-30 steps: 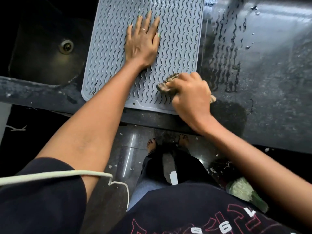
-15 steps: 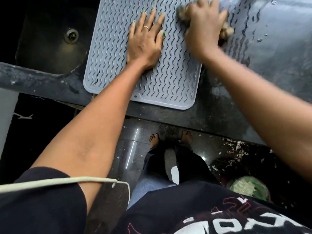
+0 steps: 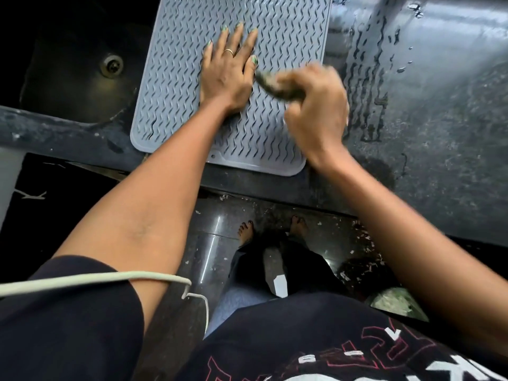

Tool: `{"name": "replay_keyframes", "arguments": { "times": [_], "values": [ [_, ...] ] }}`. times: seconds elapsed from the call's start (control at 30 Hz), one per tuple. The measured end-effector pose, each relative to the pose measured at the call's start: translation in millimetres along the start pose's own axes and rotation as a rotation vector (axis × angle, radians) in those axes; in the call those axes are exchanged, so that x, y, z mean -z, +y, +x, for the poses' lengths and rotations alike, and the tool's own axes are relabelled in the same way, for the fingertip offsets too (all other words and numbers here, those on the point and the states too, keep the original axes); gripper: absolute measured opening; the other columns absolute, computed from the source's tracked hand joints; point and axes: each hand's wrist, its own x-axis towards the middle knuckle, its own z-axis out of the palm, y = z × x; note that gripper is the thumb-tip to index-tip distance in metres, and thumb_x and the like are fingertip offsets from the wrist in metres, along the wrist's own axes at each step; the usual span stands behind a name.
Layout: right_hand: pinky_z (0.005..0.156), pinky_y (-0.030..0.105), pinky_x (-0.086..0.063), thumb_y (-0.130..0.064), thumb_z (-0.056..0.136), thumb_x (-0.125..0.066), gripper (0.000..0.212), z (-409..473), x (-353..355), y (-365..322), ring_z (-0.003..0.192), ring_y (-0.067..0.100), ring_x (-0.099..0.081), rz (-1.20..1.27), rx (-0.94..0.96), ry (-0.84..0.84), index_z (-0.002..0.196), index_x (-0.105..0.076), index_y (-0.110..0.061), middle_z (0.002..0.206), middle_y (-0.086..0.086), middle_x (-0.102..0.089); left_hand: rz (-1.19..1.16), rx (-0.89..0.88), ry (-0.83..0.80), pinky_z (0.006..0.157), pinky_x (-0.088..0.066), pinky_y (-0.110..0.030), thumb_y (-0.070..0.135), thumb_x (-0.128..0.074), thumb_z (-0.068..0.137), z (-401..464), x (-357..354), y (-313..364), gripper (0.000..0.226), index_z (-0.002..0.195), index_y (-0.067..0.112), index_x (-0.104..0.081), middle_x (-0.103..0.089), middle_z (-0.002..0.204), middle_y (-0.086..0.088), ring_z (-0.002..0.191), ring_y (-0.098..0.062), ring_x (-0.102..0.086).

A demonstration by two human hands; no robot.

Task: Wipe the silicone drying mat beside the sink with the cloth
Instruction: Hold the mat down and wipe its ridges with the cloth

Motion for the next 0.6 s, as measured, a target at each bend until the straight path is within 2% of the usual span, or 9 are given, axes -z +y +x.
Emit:
{"name": "replay_keyframes", "arguments": {
  "times": [0.03, 0.1, 0.2, 0.3, 0.37, 0.43, 0.5, 0.6],
  "values": [
    [0.077, 0.025, -0.036, -0.005, 0.083, -0.049, 0.029, 22, -11, -1, 0.095, 0.016, -0.053, -0.068, 0.018, 0.026, 0.103, -0.068, -0.016, 0.104, 0.002, -0.068, 0.014, -0.004, -0.007, 0.121, -0.002, -0.04, 0.035, -0.021, 0.103, 0, 0, 0, 0.05, 0.152, 0.031, -0.012, -0.007, 0.162, 0.004, 0.15, -0.018, -0.005],
    [0.089, 0.029, -0.036, 0.0, 0.085, -0.044, 0.044, 59, -36, 4, 0.114, 0.02, -0.046, -0.261, 0.068, -0.041, 0.121, -0.058, -0.022, 0.126, -0.001, -0.056, 0.006, -0.005, -0.008, 0.121, -0.002, -0.039, 0.034, -0.019, 0.104, 0, 0, 1, 0.049, 0.152, 0.027, -0.015, -0.008, 0.162, 0.003, 0.15, -0.018, -0.006],
    [0.096, 0.039, -0.033, 0.002, 0.08, -0.037, 0.052, 79, -65, 9, 0.127, 0.029, -0.037, -0.494, 0.073, -0.181, 0.125, -0.051, -0.019, 0.138, 0.005, -0.046, -0.086, 0.02, 0.045, 0.121, -0.002, -0.034, 0.03, -0.019, 0.103, -4, -1, 1, 0.048, 0.15, 0.02, -0.024, -0.015, 0.161, 0.0, 0.149, -0.017, -0.01],
    [0.087, 0.036, -0.036, 0.003, 0.075, -0.034, 0.046, 59, -70, 11, 0.117, 0.029, -0.046, -0.511, 0.129, -0.087, 0.112, -0.058, -0.012, 0.127, 0.008, -0.055, -0.218, 0.032, 0.104, 0.119, -0.004, -0.028, 0.027, -0.016, 0.099, -7, 1, 2, 0.053, 0.15, 0.014, -0.026, -0.024, 0.159, -0.003, 0.148, -0.016, -0.018],
    [0.076, 0.035, -0.04, 0.006, 0.072, -0.028, 0.047, 26, -65, 11, 0.101, 0.03, -0.054, -0.469, 0.233, -0.015, 0.102, -0.063, -0.005, 0.113, 0.012, -0.063, -0.283, 0.038, 0.103, 0.121, -0.007, -0.027, 0.027, -0.014, 0.097, -7, 2, 2, 0.056, 0.149, 0.011, -0.026, -0.027, 0.157, -0.005, 0.147, -0.015, -0.022],
    [0.063, 0.035, -0.042, 0.007, 0.068, -0.034, 0.038, -16, -53, 7, 0.082, 0.031, -0.06, -0.42, 0.315, 0.009, 0.088, -0.066, 0.0, 0.094, 0.015, -0.068, -0.29, 0.06, 0.066, 0.121, -0.009, -0.027, 0.026, -0.015, 0.101, -7, 1, 1, 0.052, 0.15, 0.011, -0.023, -0.023, 0.159, -0.005, 0.147, -0.013, -0.02],
    [0.055, 0.032, -0.04, 0.006, 0.062, -0.046, 0.024, -57, -39, 3, 0.069, 0.03, -0.059, -0.399, 0.387, -0.029, 0.075, -0.064, 0.0, 0.082, 0.015, -0.067, -0.3, 0.085, 0.047, 0.121, -0.008, -0.027, 0.024, -0.018, 0.104, -8, 0, 3, 0.049, 0.151, 0.012, -0.02, -0.018, 0.16, -0.004, 0.147, -0.013, -0.017],
    [0.054, 0.029, -0.029, 0.004, 0.059, -0.052, 0.013, -92, -24, -6, 0.063, 0.029, -0.056, -0.352, 0.407, -0.146, 0.066, -0.061, -0.003, 0.074, 0.013, -0.064, -0.225, 0.097, 0.085, 0.119, -0.005, -0.023, 0.026, -0.02, 0.104, -12, 5, 5, 0.048, 0.151, 0.015, -0.021, -0.018, 0.16, -0.002, 0.148, -0.011, -0.016]
  ]
}}
